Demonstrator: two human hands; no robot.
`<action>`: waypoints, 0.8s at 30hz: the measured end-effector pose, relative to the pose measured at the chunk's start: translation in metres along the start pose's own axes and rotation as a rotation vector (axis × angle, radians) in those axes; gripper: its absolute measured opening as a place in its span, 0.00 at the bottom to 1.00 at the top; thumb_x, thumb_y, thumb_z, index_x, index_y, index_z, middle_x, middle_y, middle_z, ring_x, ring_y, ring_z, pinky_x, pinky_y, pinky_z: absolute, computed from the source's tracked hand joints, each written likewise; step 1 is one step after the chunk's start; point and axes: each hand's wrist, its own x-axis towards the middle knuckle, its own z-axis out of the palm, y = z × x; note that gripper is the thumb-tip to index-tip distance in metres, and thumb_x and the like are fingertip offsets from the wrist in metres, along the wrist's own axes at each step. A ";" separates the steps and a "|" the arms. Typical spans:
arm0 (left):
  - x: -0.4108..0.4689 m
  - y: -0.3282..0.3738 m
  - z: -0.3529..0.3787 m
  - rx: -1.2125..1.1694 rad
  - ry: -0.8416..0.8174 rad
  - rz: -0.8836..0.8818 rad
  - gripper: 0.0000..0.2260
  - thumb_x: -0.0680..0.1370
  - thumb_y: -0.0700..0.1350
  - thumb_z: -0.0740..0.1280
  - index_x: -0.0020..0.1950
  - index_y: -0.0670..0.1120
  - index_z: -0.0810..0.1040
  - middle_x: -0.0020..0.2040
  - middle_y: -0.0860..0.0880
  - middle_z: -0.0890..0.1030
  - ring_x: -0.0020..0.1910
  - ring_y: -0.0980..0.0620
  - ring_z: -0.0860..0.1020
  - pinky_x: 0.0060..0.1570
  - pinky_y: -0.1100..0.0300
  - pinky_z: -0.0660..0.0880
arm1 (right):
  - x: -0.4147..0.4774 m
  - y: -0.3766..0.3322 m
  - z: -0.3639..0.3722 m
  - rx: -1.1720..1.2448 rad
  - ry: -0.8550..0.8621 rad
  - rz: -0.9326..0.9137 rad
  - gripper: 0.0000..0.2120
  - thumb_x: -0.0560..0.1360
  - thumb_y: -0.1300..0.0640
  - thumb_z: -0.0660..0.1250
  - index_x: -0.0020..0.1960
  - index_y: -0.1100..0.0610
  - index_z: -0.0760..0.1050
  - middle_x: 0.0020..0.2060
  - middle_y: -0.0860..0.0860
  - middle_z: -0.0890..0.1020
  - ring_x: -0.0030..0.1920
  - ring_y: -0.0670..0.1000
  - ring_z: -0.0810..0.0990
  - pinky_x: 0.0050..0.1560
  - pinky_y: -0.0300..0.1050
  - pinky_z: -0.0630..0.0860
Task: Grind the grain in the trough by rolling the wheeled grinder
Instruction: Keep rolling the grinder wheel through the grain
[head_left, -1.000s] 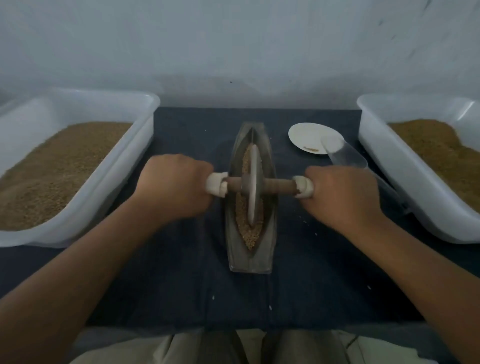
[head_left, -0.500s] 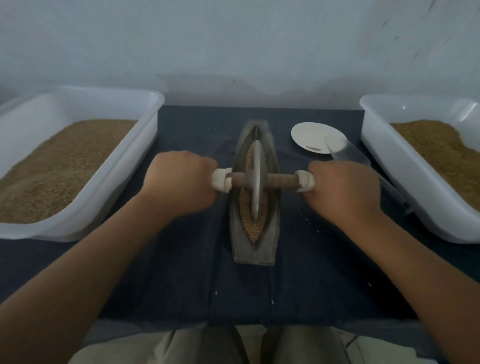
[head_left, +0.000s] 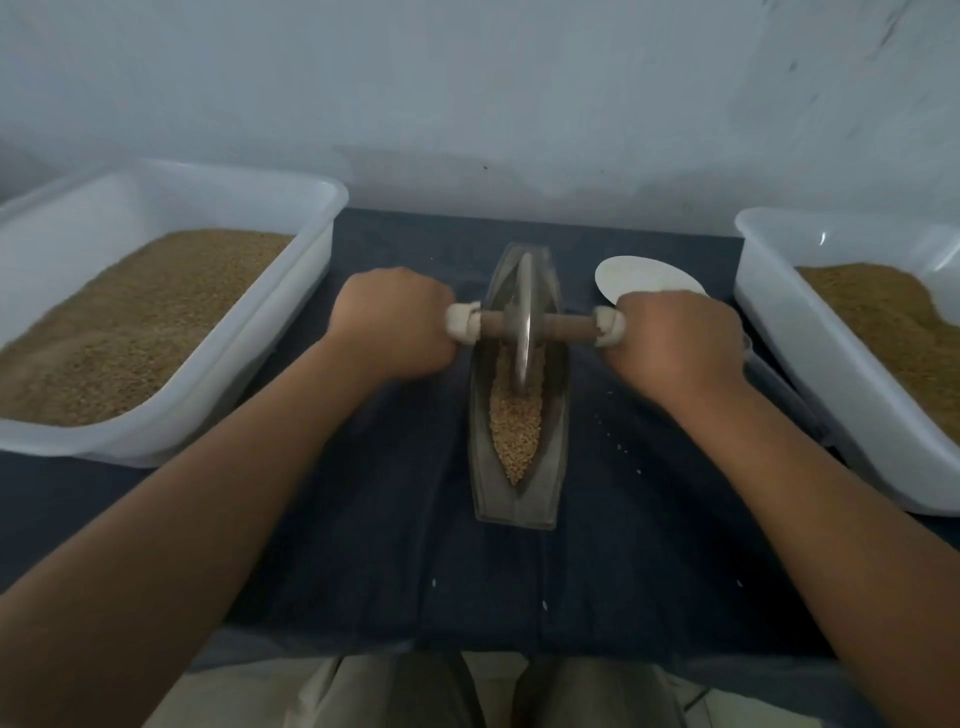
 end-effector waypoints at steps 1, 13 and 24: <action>-0.014 -0.002 0.001 0.030 0.041 0.031 0.14 0.73 0.61 0.64 0.34 0.54 0.71 0.31 0.55 0.73 0.30 0.50 0.74 0.32 0.58 0.67 | -0.014 0.002 -0.004 0.000 0.001 -0.038 0.18 0.76 0.44 0.65 0.33 0.53 0.69 0.26 0.45 0.67 0.28 0.57 0.72 0.31 0.38 0.54; 0.021 0.001 0.005 -0.018 0.003 -0.038 0.13 0.72 0.59 0.64 0.35 0.51 0.74 0.34 0.53 0.77 0.32 0.49 0.75 0.34 0.57 0.69 | 0.020 -0.002 0.009 0.016 0.075 -0.004 0.22 0.77 0.42 0.52 0.33 0.55 0.69 0.26 0.49 0.69 0.27 0.54 0.67 0.31 0.40 0.53; -0.046 -0.007 0.005 0.099 0.138 0.134 0.17 0.73 0.61 0.68 0.33 0.55 0.66 0.27 0.56 0.69 0.24 0.55 0.67 0.28 0.62 0.58 | -0.048 0.011 -0.008 0.091 -0.017 -0.089 0.18 0.72 0.36 0.59 0.31 0.47 0.66 0.22 0.43 0.66 0.24 0.39 0.59 0.27 0.36 0.55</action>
